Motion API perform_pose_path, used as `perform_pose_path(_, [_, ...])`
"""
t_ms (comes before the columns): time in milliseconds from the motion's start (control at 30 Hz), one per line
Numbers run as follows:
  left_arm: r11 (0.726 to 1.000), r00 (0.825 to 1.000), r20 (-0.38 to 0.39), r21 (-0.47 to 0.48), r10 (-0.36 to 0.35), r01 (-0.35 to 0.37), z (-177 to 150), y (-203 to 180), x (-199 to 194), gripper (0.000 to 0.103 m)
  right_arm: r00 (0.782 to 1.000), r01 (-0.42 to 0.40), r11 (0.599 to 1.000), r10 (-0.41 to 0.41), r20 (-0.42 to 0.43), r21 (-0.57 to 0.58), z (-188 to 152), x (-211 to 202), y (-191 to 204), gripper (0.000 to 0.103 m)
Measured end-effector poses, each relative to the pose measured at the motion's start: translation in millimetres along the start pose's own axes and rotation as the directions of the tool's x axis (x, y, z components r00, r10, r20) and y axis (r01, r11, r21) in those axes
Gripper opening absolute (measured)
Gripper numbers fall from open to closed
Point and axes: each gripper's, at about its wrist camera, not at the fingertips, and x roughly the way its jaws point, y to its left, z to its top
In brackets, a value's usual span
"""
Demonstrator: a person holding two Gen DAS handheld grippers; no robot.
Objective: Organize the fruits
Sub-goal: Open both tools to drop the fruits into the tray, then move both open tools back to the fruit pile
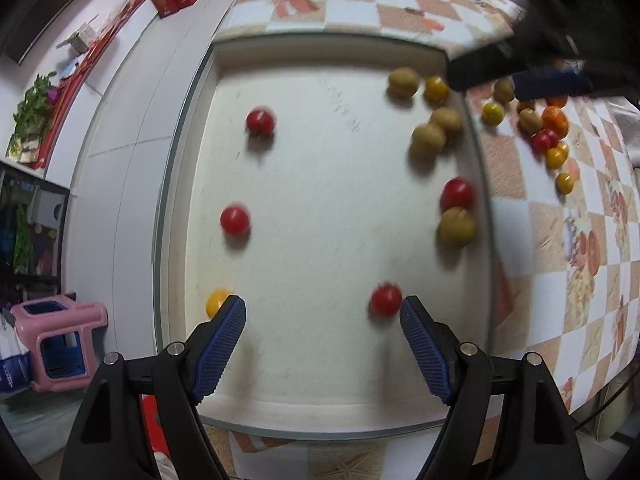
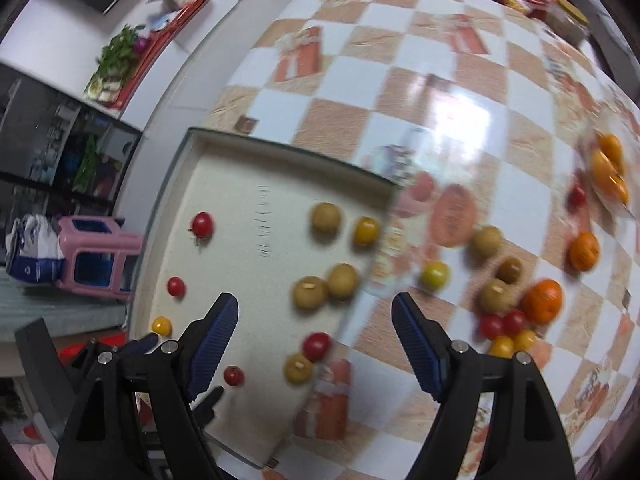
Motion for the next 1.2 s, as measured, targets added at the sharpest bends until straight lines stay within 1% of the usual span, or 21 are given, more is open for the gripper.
perform_pose_path(67, [1.0, 1.0, 0.022, 0.025, -0.006, 0.005, 10.9, -11.9, -9.0, 0.081, 1.0, 0.028, 0.999, -0.028, 0.008, 0.032, -8.6, -8.4, -21.3, 0.082])
perform_pose_path(167, [0.998, 0.998, 0.054, 0.067, -0.016, 0.012, 25.7, -30.5, -18.7, 0.081, 0.998, 0.061, 0.992, -0.062, 0.005, 0.115, -25.8, -17.2, -63.2, 0.082])
perform_pose_path(300, [0.991, 0.996, 0.078, 0.123, -0.052, 0.042, 49.7, -58.6, -26.7, 0.081, 0.995, 0.1, 0.97, -0.097, -0.026, 0.221, -58.9, -21.7, -118.7, 0.082])
perform_pose_path(367, [0.987, 0.995, 0.085, 0.152, -0.059, 0.045, 62.7, -74.1, -28.4, 0.081, 0.993, 0.117, 0.964, -0.111, -0.039, 0.24, -70.9, -21.4, -136.0, 0.082])
perform_pose_path(400, [0.985, 0.994, 0.086, 0.165, -0.06, 0.045, 67.2, -76.1, -26.9, 0.081, 0.992, 0.123, 0.96, -0.116, -0.043, 0.252, -77.2, -21.2, -144.8, 0.082])
perform_pose_path(467, [0.981, 0.994, 0.091, 0.193, -0.053, 0.035, 77.9, -91.5, -25.6, 0.081, 0.992, 0.123, 0.95, -0.117, -0.04, 0.285, -87.1, -20.9, -156.8, 0.082])
perform_pose_path(500, [0.979, 0.994, 0.093, 0.201, -0.051, 0.032, 80.3, -92.0, -24.7, 0.081, 0.993, 0.118, 0.944, -0.112, -0.036, 0.309, -90.1, -21.3, -165.1, 0.082])
perform_pose_path(600, [0.973, 0.995, 0.091, 0.228, -0.047, 0.025, 96.4, -106.6, -17.3, 0.081, 0.996, 0.093, 0.932, -0.092, -0.018, 0.351, -91.4, -24.6, -182.1, 0.082])
perform_pose_path(700, [0.968, 0.995, 0.08, 0.25, -0.052, 0.03, 108.1, -120.2, -9.4, 0.081, 0.997, 0.076, 0.931, -0.08, -0.003, 0.358, -90.1, -27.4, -192.9, 0.082])
perform_pose_path(800, [0.967, 0.997, 0.063, 0.254, -0.053, 0.036, 117.3, -128.6, -2.4, 0.081, 0.997, 0.075, 0.946, -0.077, -0.006, 0.316, -89.8, -26.7, -197.8, 0.082])
perform_pose_path(833, [0.967, 0.997, 0.062, 0.252, -0.051, 0.034, 120.0, -130.7, -1.0, 0.081, 0.997, 0.078, 0.951, -0.079, -0.008, 0.3, -89.3, -25.5, -198.0, 0.08])
perform_pose_path(933, [0.97, 0.996, 0.059, 0.237, -0.061, 0.046, 133.7, -135.4, 3.6, 0.081, 0.996, 0.087, 0.964, -0.089, -0.004, 0.25, -87.6, -21.3, -197.2, 0.067])
perform_pose_path(967, [0.972, 0.996, 0.057, 0.232, -0.063, 0.048, 139.8, -137.5, 6.5, 0.081, 0.996, 0.092, 0.967, -0.094, 0.0, 0.239, -86.0, -20.3, -195.3, 0.065])
perform_pose_path(1067, [0.972, 0.998, 0.049, 0.231, -0.048, 0.036, 153.2, -144.5, 17.9, 0.081, 0.996, 0.085, 0.97, -0.088, 0.003, 0.227, -80.3, -9.8, -197.9, 0.064])
perform_pose_path(1167, [0.971, 0.999, 0.037, 0.239, -0.034, 0.025, 162.9, -150.2, 32.0, 0.081, 0.999, 0.052, 0.975, -0.053, 0.001, 0.216, -75.5, -0.1, -199.0, 0.062])
perform_pose_path(1200, [0.969, 0.998, 0.055, 0.248, -0.022, 0.008, 164.1, -152.5, 33.0, 0.081, 0.999, 0.053, 0.977, -0.054, 0.001, 0.207, -74.9, 1.2, -197.9, 0.062])
